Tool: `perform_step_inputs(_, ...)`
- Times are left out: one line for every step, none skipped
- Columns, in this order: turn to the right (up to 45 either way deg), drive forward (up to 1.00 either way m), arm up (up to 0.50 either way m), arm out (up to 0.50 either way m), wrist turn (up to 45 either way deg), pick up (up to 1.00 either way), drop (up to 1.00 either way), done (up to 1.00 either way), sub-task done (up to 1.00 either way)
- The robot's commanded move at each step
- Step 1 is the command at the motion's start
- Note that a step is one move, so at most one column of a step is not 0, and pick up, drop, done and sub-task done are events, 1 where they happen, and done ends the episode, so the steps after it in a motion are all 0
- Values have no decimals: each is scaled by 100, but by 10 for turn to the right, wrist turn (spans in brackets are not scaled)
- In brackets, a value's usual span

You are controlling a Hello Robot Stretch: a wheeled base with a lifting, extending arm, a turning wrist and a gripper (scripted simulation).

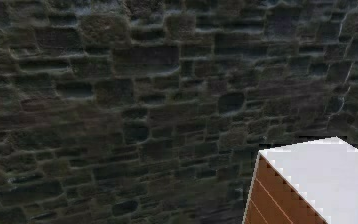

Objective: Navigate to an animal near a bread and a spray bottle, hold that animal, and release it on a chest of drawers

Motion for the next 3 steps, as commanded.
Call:
perform_step_inputs(0, 0, 0, 0, 390, 0, 0, 0, 0)
perform_step_inputs(0, 0, -28, 0, 0, 0, 0, 0, 0)
perform_step_inputs(0, 0, 0, 0, 0, 0, 100, 0, 0)
